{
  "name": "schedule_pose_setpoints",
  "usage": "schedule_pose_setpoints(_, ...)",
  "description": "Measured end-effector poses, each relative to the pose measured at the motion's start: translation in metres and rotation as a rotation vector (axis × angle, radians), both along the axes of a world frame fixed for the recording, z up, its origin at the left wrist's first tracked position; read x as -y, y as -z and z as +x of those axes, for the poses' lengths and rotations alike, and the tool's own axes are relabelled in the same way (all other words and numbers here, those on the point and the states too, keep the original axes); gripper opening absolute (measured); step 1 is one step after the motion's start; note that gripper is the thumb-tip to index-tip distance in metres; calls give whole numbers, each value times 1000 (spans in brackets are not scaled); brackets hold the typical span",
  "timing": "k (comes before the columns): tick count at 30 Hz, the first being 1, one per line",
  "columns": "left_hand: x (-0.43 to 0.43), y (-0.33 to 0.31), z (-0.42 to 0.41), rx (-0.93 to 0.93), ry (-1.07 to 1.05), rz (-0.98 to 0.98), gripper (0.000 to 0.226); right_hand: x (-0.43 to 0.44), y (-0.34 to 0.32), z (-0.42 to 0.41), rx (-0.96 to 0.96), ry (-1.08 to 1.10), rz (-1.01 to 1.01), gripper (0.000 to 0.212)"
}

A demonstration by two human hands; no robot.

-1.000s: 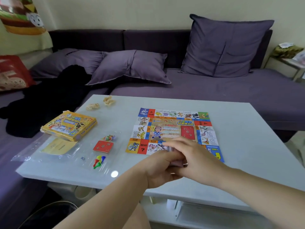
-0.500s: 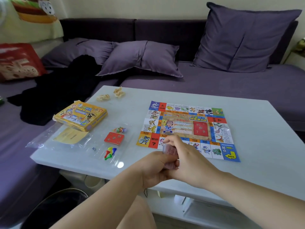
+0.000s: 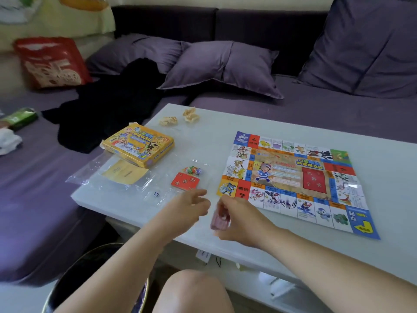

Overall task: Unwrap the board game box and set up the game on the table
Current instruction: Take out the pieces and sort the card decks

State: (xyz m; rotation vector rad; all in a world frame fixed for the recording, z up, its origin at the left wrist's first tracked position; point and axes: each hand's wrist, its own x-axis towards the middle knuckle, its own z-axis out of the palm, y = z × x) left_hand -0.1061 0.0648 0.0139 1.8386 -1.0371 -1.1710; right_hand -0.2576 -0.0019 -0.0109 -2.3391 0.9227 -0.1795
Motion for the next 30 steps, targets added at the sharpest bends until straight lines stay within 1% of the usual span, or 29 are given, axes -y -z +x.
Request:
schedule_pose_setpoints(2,0,4,20,289,-50,-95,29,0,9,14,-34,-11,1,24)
schedule_pose_setpoints(4,-1,8,34,500,-71,-140,26,1,16,25,-63,-32,-11,22)
schedule_pose_setpoints(6,-3,13,43,709,-1,-123,26,1,20,34,-75,-59,-61,22)
schedule_pose_setpoints(8,-5,20,49,849,97,-71,27,3,20,41,-82,-77,-106,22)
schedule_pose_setpoints(11,-8,30,49,904,186,-33,30,5,22,44,-114,-90,-144,26)
schedule_pose_setpoints(15,-10,34,48,910,193,-53,29,6,27,41,-117,-81,-188,33)
schedule_pose_setpoints(19,-10,33,48,895,192,-85,30,6,23,37,-142,-68,-189,49)
schedule_pose_setpoints(22,-6,29,59,889,139,-111,27,12,3,42,-92,-59,-192,61)
schedule_pose_setpoints(25,3,27,78,912,75,-97,28,34,-20,62,-59,-23,-216,50)
schedule_pose_setpoints(27,11,29,87,956,89,-66,31,52,-29,82,-143,2,-223,44)
schedule_pose_setpoints(30,23,32,92,1000,191,-50,38,71,-30,111,-398,-41,-224,51)
